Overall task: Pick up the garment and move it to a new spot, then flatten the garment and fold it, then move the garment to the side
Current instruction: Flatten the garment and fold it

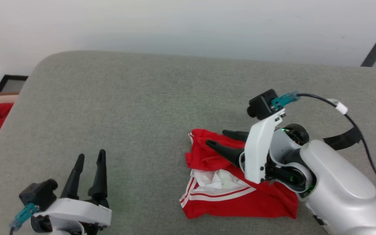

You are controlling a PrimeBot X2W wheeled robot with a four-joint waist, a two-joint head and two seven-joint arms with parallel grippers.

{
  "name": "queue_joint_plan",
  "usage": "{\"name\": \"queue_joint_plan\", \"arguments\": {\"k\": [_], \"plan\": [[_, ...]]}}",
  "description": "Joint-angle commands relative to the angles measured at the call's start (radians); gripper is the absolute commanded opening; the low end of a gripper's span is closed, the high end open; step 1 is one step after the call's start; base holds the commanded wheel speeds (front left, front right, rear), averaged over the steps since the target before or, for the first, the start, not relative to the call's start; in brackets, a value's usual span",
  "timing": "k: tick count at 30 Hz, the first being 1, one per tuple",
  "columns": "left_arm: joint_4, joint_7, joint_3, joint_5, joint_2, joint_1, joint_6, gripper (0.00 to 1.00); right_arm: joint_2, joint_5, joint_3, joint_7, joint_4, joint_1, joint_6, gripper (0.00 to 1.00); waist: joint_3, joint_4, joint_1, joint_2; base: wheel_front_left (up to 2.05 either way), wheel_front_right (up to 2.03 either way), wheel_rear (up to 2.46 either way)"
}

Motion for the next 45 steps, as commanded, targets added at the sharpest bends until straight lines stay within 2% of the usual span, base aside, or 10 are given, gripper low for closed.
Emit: {"name": "queue_joint_plan", "arguments": {"k": [1,7,12,18,25,33,39,45], "plan": [[-0.004,-0.003,0.005,0.008,0.005,0.01,-0.003,1.0,-0.014,0.013,-0.001,-0.013,-0.015,-0.004,0.0,1.0,-0.012,-0.021,0.0,0.0,0.0,0.0,0.0],[-0.009,-0.003,0.023,0.02,0.015,0.027,-0.003,1.0,-0.097,0.012,-0.01,-0.069,-0.08,0.032,0.0,1.0,-0.035,-0.072,0.0,0.0,0.0,0.0,0.0],[-0.014,-0.003,0.029,0.027,0.031,0.045,-0.003,1.0,-0.176,-0.006,-0.047,-0.156,-0.117,0.077,0.0,1.0,-0.051,-0.123,0.0,0.0,0.0,0.0,0.0],[-0.026,-0.003,0.044,0.04,0.039,0.068,-0.003,1.0,-0.262,-0.081,-0.087,-0.343,-0.137,0.145,0.0,1.0,-0.064,-0.182,0.0,0.0,0.0,0.0,0.0],[-0.027,-0.003,0.044,0.064,0.05,0.089,-0.003,1.0,-0.333,-0.165,-0.141,-0.561,-0.093,0.243,0.0,1.0,-0.082,-0.228,0.0,0.0,0.0,0.0,0.0],[-0.036,-0.003,0.058,0.094,0.054,0.125,-0.002,1.0,-0.359,-0.219,-0.241,-0.745,-0.016,0.343,-0.001,1.0,-0.103,-0.255,0.0,0.0,0.0,0.0,0.0],[-0.049,-0.003,0.083,0.115,0.056,0.148,-0.002,1.0,-0.343,-0.247,-0.333,-0.778,0.002,0.427,0.0,1.0,-0.112,-0.258,0.0,0.0,0.0,0.0,0.0],[-0.07,-0.003,0.116,0.137,0.053,0.164,-0.002,1.0,-0.315,-0.291,-0.427,-0.784,-0.033,0.512,-0.001,1.0,-0.121,-0.258,0.0,0.0,0.0,0.0,0.0]]}}
